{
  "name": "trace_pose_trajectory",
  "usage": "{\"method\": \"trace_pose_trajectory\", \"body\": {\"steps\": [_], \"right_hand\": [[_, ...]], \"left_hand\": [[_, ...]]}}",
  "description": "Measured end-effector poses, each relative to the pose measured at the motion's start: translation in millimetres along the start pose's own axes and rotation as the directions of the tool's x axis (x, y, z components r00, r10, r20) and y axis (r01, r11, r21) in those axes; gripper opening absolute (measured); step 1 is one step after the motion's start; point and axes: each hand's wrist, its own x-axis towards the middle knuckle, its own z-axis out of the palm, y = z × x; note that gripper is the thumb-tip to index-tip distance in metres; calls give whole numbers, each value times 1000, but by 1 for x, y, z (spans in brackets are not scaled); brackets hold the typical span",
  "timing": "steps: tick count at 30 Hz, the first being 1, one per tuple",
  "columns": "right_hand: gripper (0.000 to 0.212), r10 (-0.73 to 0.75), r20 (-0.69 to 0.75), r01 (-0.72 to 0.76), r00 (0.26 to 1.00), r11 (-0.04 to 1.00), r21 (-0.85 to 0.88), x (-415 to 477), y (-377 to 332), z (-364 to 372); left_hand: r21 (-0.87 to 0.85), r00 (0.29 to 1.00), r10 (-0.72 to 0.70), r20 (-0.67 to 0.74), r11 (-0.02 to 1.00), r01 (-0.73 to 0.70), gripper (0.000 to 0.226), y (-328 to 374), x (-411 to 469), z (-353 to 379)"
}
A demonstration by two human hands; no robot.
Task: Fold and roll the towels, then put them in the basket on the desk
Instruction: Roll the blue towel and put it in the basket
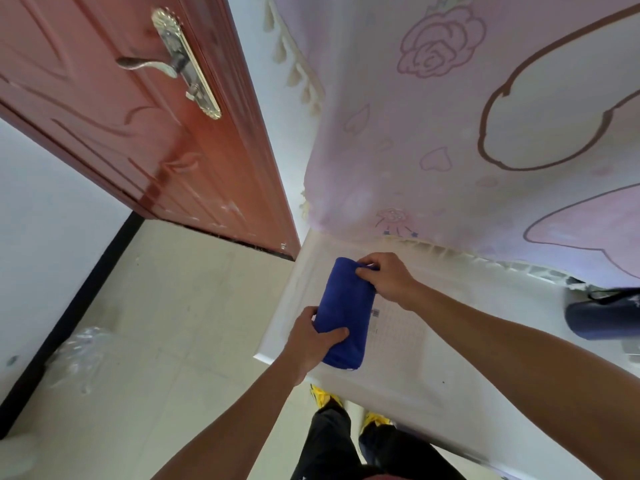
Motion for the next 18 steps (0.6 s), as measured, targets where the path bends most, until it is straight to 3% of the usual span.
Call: {"method": "trace_pose_trajectory", "body": {"steps": [3, 6, 10, 13, 15, 18], "right_hand": [[19, -67, -55, 54, 996, 977, -206, 5, 11, 22], [21, -79, -138, 39, 987, 960, -276, 11, 14, 36], [23, -50, -236, -26, 970, 951, -309, 13, 21, 51], [28, -71, -200, -26, 977, 896, -443, 13, 22, 54], [34, -125, -170, 3, 977, 816, -579, 7, 17, 46], [36, -351, -113, 142, 930, 624, -768, -6, 15, 31]], "left_hand": [[389, 984, 147, -105, 916, -95, 58, -12, 0, 2], [633, 962, 262, -79, 759, -155, 53, -15, -3, 3], [814, 940, 339, -33, 555, -172, 40, -22, -9, -2], [897, 908, 395, 142, 338, -287, 28, -31, -16, -3], [917, 890, 390, 234, 215, -336, 27, -38, -15, -6], [914, 857, 361, 368, 28, -404, 33, -40, -7, -10]]}}
